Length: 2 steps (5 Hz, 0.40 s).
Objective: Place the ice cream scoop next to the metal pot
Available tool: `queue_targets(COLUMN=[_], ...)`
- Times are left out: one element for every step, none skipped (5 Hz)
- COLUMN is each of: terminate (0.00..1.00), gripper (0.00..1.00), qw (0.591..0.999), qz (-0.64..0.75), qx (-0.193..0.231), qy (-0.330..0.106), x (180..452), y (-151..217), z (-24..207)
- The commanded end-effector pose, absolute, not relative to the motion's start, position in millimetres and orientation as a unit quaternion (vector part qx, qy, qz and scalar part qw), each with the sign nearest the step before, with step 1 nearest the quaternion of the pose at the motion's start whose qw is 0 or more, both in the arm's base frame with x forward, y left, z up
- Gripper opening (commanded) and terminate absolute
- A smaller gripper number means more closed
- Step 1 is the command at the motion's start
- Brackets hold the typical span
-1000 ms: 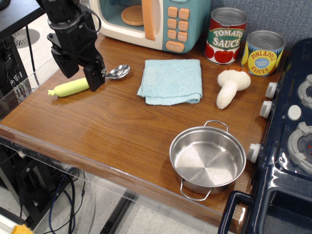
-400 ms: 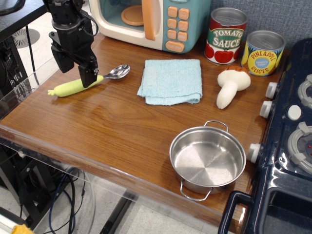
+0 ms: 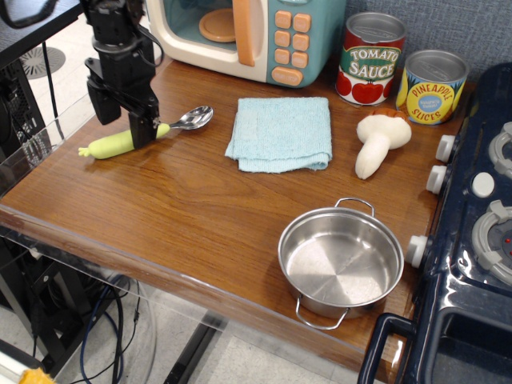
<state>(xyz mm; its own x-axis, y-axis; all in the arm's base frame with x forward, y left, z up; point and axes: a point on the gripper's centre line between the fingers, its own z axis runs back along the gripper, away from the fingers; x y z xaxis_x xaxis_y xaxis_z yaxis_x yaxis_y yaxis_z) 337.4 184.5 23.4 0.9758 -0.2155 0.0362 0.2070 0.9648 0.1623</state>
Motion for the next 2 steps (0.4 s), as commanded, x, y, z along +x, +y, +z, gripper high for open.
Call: queue_targets(terminate=[0.00, 0.00], gripper=[0.00, 0.00], qw=[0.989, 0.989], qz=[-0.121, -0.121], qx=[0.083, 0.081], qy=[-0.033, -0.037], x=[348.2, 347.7], y=[183.1, 182.9], z=[35.0, 35.1])
